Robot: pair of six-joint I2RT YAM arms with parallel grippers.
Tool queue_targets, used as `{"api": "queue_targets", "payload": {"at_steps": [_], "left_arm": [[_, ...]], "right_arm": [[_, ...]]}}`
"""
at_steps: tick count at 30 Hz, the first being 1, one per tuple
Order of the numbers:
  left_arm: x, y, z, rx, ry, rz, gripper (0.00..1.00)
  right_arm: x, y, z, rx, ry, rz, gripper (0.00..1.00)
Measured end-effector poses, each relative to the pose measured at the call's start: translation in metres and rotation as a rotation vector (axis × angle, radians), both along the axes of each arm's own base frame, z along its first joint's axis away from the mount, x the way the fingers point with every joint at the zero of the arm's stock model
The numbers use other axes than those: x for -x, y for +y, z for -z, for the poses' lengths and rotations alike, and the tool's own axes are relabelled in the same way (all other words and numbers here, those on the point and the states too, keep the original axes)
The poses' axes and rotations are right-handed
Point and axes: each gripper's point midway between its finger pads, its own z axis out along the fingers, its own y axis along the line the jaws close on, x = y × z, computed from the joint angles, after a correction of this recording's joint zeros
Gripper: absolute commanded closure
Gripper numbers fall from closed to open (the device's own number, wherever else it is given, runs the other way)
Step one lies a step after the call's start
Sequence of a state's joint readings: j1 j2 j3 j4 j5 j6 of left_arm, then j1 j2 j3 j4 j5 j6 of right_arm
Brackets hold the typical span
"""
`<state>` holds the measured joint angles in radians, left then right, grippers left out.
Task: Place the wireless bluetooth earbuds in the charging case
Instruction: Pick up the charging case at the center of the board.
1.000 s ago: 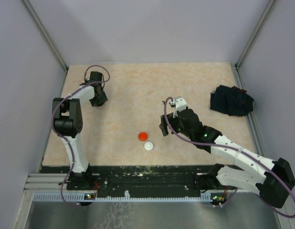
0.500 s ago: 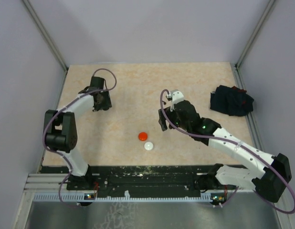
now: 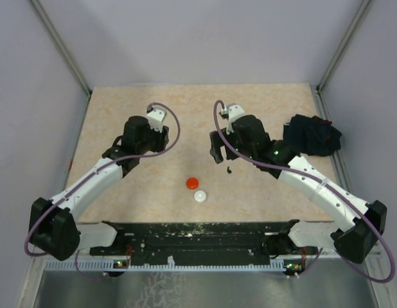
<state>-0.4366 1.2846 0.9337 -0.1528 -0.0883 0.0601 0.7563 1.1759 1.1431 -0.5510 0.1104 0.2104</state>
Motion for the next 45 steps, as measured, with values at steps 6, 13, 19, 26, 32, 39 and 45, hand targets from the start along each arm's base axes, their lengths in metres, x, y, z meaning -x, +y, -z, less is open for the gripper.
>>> {"api": "queue_targets", "payload": {"at_steps": [6, 13, 19, 26, 32, 39, 45], "left_arm": [[0.023, -0.022, -0.006, -0.031, -0.099, 0.149, 0.6], [0.049, -0.042, -0.018, -0.05, -0.244, 0.317, 0.59], [0.071, -0.067, -0.025, -0.061, -0.328, 0.464, 0.59], [0.084, -0.084, -0.032, -0.067, -0.376, 0.555, 0.6], [0.092, -0.093, -0.033, -0.064, -0.386, 0.597, 0.6], [0.096, -0.098, -0.034, -0.058, -0.392, 0.622, 0.6], [0.099, -0.101, -0.034, -0.051, -0.392, 0.64, 0.6]], "right_arm": [[-0.01, 0.008, -0.02, -0.06, 0.024, -0.031, 0.2], [-0.022, 0.026, -0.041, -0.142, 0.053, -0.077, 0.23], [-0.027, 0.049, -0.04, -0.21, 0.109, -0.12, 0.27], [-0.023, 0.069, -0.029, -0.268, 0.192, -0.17, 0.33], [-0.017, 0.088, -0.033, -0.327, 0.206, -0.229, 0.36], [-0.007, 0.109, -0.021, -0.334, 0.239, -0.28, 0.4], [-0.006, 0.11, -0.008, -0.322, 0.257, -0.276, 0.47]]}}
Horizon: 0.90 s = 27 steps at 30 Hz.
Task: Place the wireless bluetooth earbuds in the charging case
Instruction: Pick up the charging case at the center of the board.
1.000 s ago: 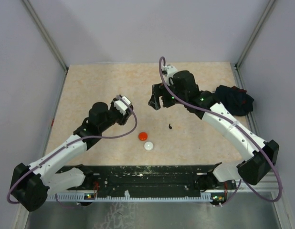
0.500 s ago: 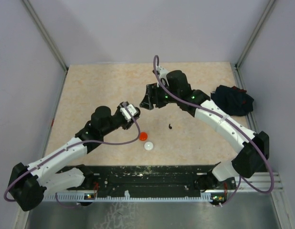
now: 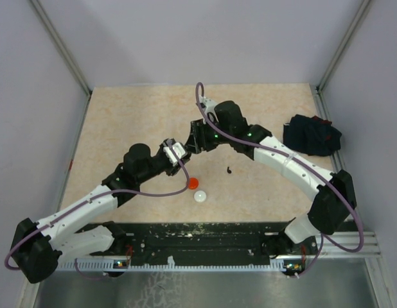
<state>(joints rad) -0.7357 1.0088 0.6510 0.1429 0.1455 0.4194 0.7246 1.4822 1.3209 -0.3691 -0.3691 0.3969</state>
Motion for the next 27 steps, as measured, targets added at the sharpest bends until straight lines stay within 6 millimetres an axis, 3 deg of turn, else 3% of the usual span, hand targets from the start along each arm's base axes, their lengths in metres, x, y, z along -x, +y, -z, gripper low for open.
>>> {"api": "queue_targets", "payload": {"at_steps": [14, 19, 23, 27], "left_arm": [[0.002, -0.001, 0.001, 0.004, -0.003, 0.008, 0.6], [0.002, -0.002, 0.0, 0.007, -0.006, 0.012, 0.57], [0.002, -0.002, 0.0, 0.007, -0.006, 0.012, 0.44], [0.003, -0.002, 0.0, 0.008, -0.005, 0.014, 0.26]], "right_arm": [[0.005, 0.008, 0.021, 0.021, 0.05, -0.036, 0.6], [0.008, 0.011, 0.022, 0.017, 0.057, -0.053, 0.8], [0.007, 0.01, 0.023, 0.019, 0.055, -0.053, 0.97], [0.007, 0.01, 0.023, 0.027, 0.04, -0.064, 1.0]]}}
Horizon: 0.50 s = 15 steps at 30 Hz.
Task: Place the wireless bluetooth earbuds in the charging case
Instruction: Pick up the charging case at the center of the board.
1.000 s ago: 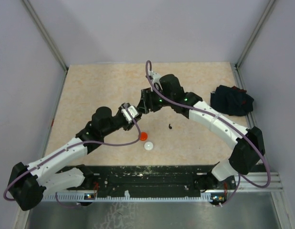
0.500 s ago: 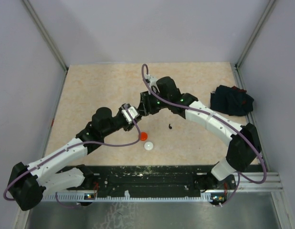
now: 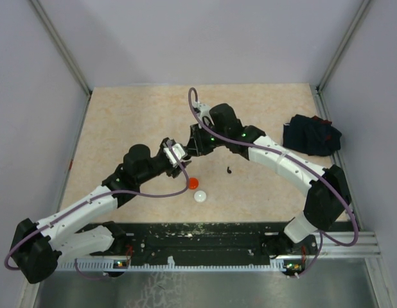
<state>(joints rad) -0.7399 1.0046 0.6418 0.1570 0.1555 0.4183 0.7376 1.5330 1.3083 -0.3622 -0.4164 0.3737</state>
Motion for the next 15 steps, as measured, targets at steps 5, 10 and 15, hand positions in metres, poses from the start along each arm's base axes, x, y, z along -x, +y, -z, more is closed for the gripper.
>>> {"api": "queue_targets", "payload": {"at_steps": [5, 10, 15], "left_arm": [[0.002, 0.0, -0.002, 0.014, 0.007, 0.001, 0.16], [0.004, 0.001, -0.006, 0.03, 0.011, 0.001, 0.14], [0.013, -0.003, 0.0, 0.032, 0.078, 0.046, 0.15]], "right_arm": [[-0.003, -0.004, -0.001, 0.01, -0.029, -0.005, 1.0], [-0.01, -0.019, -0.014, 0.007, -0.082, 0.014, 1.0], [-0.011, -0.039, -0.033, 0.018, -0.19, -0.002, 1.0]]}}
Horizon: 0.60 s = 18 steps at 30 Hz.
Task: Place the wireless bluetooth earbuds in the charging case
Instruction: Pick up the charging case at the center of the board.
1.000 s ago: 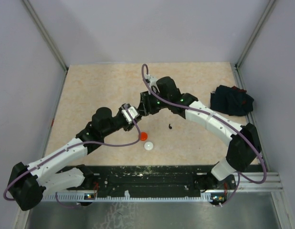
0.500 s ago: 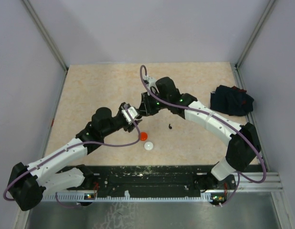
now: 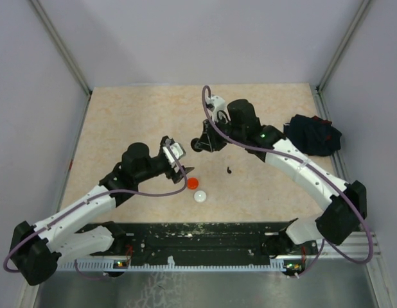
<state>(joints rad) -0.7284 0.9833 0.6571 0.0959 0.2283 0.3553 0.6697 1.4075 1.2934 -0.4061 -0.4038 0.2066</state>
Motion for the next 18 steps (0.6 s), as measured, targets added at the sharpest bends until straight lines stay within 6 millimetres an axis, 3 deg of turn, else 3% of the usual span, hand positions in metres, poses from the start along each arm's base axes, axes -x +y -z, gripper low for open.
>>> {"api": "queue_targets", "payload": {"at_steps": [9, 18], "left_arm": [[0.014, -0.008, -0.022, 0.124, 0.114, 0.161, 0.2], [0.037, -0.021, -0.029, 0.189, 0.195, 0.336, 0.27]], "right_arm": [[0.038, -0.028, -0.011, 0.021, -0.252, -0.175, 1.0], [0.064, -0.023, -0.014, -0.018, -0.336, -0.362, 1.0]]}}
